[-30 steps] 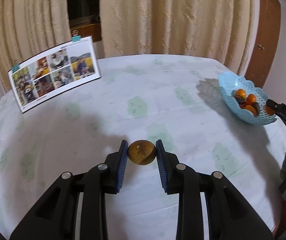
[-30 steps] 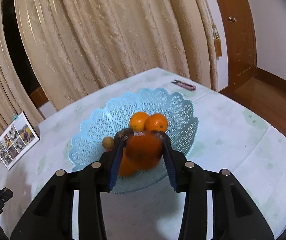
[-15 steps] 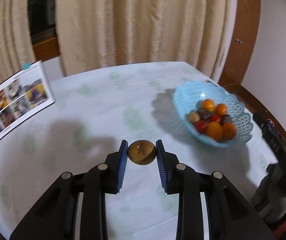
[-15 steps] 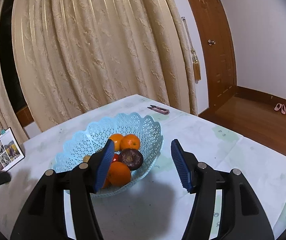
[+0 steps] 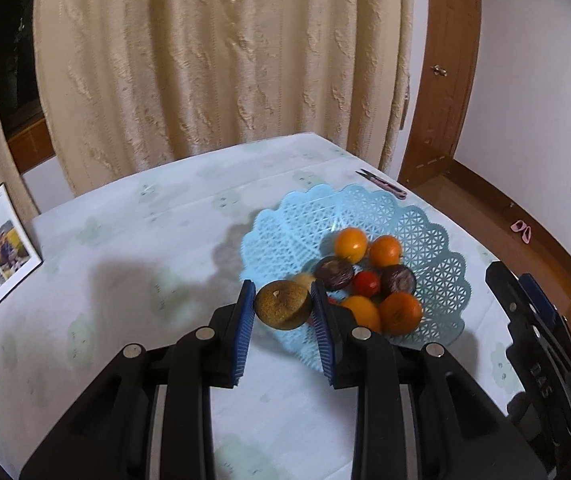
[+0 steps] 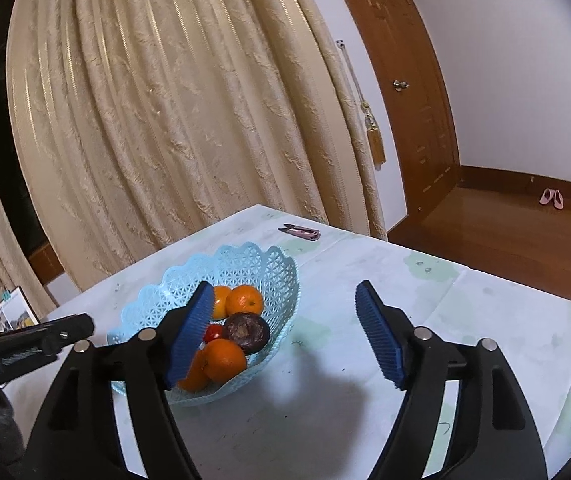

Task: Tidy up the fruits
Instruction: 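Lower the small brown fruit into the basket and open the left gripper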

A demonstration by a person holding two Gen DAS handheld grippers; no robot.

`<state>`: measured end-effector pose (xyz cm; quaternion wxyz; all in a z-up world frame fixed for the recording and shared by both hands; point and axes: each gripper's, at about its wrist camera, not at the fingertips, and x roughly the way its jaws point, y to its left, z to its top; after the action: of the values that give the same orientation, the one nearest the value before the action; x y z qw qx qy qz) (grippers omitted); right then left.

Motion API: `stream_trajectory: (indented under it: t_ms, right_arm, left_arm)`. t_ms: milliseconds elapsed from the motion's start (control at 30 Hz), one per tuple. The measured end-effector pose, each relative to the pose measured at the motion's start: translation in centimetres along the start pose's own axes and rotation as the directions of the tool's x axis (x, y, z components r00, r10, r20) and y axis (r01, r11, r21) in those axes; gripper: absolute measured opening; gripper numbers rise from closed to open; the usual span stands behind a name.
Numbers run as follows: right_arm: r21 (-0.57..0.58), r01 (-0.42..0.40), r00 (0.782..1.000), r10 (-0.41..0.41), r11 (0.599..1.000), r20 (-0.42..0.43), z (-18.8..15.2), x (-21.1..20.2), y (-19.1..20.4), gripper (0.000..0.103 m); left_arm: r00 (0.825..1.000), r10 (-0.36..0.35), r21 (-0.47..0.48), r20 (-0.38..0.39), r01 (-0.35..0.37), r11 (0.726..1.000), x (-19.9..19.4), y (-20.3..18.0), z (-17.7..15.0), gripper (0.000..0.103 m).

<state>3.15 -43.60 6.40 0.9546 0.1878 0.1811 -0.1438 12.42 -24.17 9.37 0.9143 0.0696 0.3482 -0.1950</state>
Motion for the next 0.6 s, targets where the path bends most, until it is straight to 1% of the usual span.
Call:
stream_trajectory:
  t_ms: [400,600]
  right_arm:
    - [0.017,0.010,1.000,-0.010,1.000,0.020,0.1,-0.4,-0.3,0.077]
    - [0.010,0.013,1.000,-0.013,1.000,0.025,0.1,-0.3,-0.1,0.077]
  left_arm:
    - [1.000,0.007,0.042,0.021,-0.008,0.999,2.3,-1.8,1.4,0.029]
    - [1.000,0.006,0.059,0.015,-0.007,0.998,3.8,-2.4,1.7,0.029]
